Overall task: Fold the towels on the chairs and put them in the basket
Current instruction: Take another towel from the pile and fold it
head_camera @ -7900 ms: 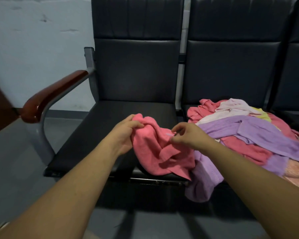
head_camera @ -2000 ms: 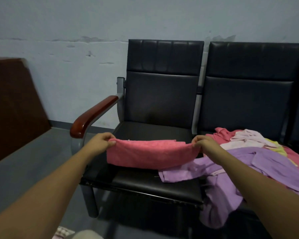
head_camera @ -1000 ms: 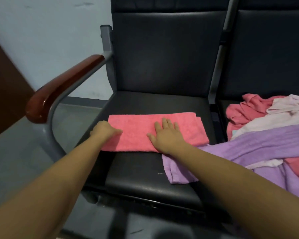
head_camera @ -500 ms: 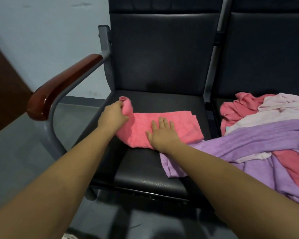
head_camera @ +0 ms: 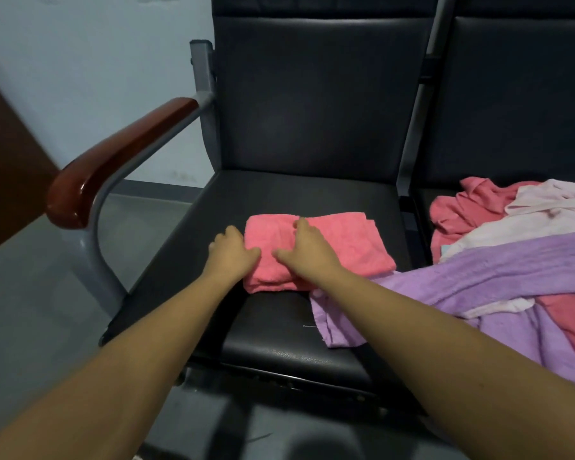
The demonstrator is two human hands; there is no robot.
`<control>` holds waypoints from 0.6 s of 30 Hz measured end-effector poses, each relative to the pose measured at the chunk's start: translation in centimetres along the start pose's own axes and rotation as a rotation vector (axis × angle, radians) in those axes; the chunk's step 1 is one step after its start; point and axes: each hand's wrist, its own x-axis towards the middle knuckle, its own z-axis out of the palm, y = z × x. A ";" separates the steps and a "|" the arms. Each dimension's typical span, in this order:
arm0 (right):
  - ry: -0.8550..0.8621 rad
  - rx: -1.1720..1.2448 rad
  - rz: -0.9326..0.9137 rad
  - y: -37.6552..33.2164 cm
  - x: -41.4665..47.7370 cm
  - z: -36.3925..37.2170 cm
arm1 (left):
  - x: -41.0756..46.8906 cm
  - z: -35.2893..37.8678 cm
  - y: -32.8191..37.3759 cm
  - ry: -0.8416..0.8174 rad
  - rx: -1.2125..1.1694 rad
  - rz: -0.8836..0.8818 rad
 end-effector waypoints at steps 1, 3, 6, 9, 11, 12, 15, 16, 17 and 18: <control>-0.015 -0.003 -0.009 -0.2 0.3 0.2 | -0.1 0.0 -0.2 -0.015 -0.025 -0.032; 0.007 0.055 -0.050 -0.5 0.8 -0.3 | -0.2 -0.2 -0.3 -0.034 -0.074 -0.065; 0.114 -0.016 -0.176 0.0 1.2 -1.5 | -0.2 -0.2 0.1 -0.066 -0.095 -0.100; 0.078 -0.387 -0.245 1.6 0.2 -2.4 | -0.2 0.4 0.9 -0.125 -0.043 -0.131; 0.032 -0.539 -0.298 2.6 -0.7 -3.0 | -0.4 0.6 1.3 -0.155 -0.003 -0.144; -0.006 -0.534 -0.321 2.8 -1.1 -3.3 | -0.4 0.5 1.4 -0.157 -0.006 -0.148; -0.206 -0.440 -0.257 2.9 -2.2 -2.9 | -0.7 -0.2 1.4 -0.123 -0.155 -0.118; -0.238 -0.431 -0.222 2.6 -2.5 -2.2 | -0.6 -0.6 1.2 -0.102 -0.192 -0.100; -0.246 -0.423 -0.199 2.2 -2.7 -1.3 | -0.5 -1.0 0.9 -0.074 -0.212 -0.088; -0.248 -0.411 -0.189 1.6 -2.8 -0.3 | -0.3 -1.5 0.6 -0.043 -0.223 -0.080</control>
